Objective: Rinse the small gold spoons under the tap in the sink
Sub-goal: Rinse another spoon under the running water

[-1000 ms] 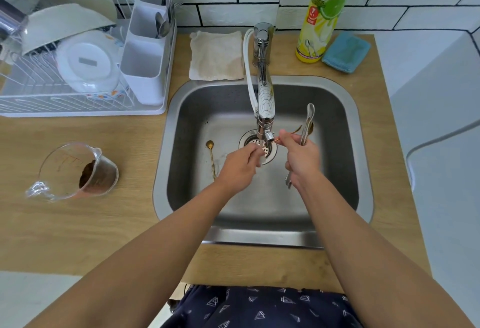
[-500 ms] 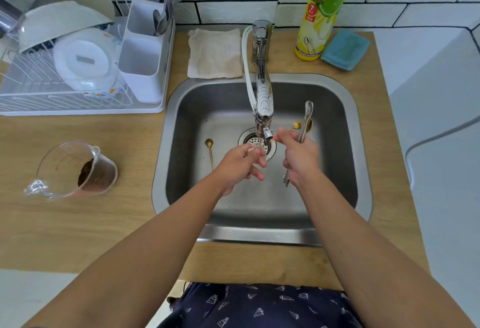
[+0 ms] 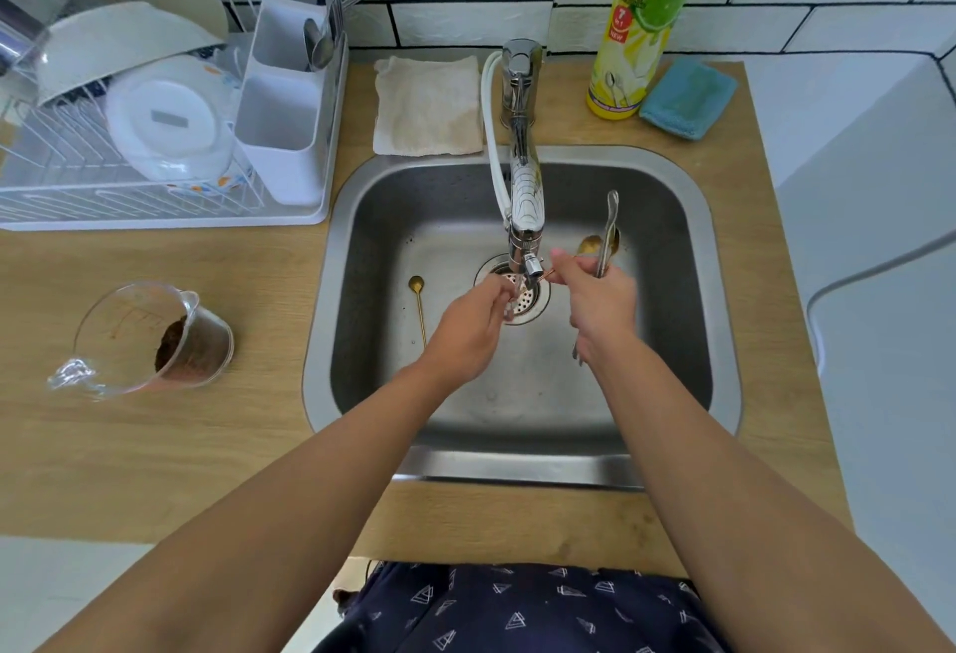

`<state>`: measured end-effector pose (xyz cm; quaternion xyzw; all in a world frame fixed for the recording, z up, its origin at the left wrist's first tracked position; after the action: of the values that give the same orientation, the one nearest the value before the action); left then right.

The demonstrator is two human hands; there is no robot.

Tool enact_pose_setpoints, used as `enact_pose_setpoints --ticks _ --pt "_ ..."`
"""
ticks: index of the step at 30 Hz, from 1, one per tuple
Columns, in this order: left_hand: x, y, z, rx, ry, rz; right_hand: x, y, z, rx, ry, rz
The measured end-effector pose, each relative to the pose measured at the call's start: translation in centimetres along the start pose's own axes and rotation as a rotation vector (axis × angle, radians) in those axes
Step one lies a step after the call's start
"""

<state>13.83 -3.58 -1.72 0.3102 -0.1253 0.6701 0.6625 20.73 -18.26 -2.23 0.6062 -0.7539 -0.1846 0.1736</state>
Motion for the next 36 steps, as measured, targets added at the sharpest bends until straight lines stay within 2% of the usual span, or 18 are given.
enact_pose_setpoints --ticks 3,5,7,11,13,16,19,23,25,29,33,36 --pt "0.0 -0.4 0.2 0.109 0.172 -0.004 -0.3 0.3 0.4 -0.045 -0.013 -0.03" --pt "-0.1 -0.6 0.7 0.184 0.373 -0.078 -0.5 0.5 0.5 -0.076 -0.01 -0.04" --pt "0.0 -0.5 0.9 0.192 0.44 -0.154 -0.7 0.7 0.7 -0.101 -0.033 -0.076" --pt "0.9 0.5 0.4 0.277 0.507 -0.188 -1.2 2.2 2.1 -0.173 0.006 -0.313" --pt "1.5 1.4 -0.1 0.299 0.468 -0.248 -1.2 2.6 2.8 -0.216 0.046 -0.419" --pt "2.1 3.0 -0.5 0.258 0.325 -0.319 -1.1 2.1 2.6 -0.251 0.026 -0.392" --pt "2.2 3.6 -0.6 0.214 0.256 -0.305 -1.3 1.5 2.9 -0.261 -0.046 -0.329" --pt "2.3 3.6 -0.7 0.174 0.201 -0.273 -2.0 2.8 3.5 -0.262 0.047 -0.531" --pt "2.3 3.7 -0.7 0.148 0.165 -0.278 -2.1 2.5 2.8 -0.24 0.052 -0.509" --pt "2.3 4.2 -0.9 0.136 0.157 -0.293 -1.7 1.2 1.9 -0.253 -0.132 -0.344" --pt "2.2 4.9 -1.4 0.168 0.165 -0.298 -1.8 2.1 2.2 -0.188 0.006 -0.444" --pt "2.8 5.1 -1.8 0.194 0.26 -0.252 -1.8 2.5 2.2 -0.176 -0.061 -0.534"
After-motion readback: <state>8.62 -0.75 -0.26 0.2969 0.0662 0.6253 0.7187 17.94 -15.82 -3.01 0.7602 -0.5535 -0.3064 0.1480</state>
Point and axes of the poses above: each hand's wrist, its own y-axis away from the middle knuckle, its own x-axis out of the back of the hand, z = x × y, the point moved 2 cm from there along -y, towards the middle knuckle, and after that the axes turned 3 degrees about -y, right-handed, at the moved point
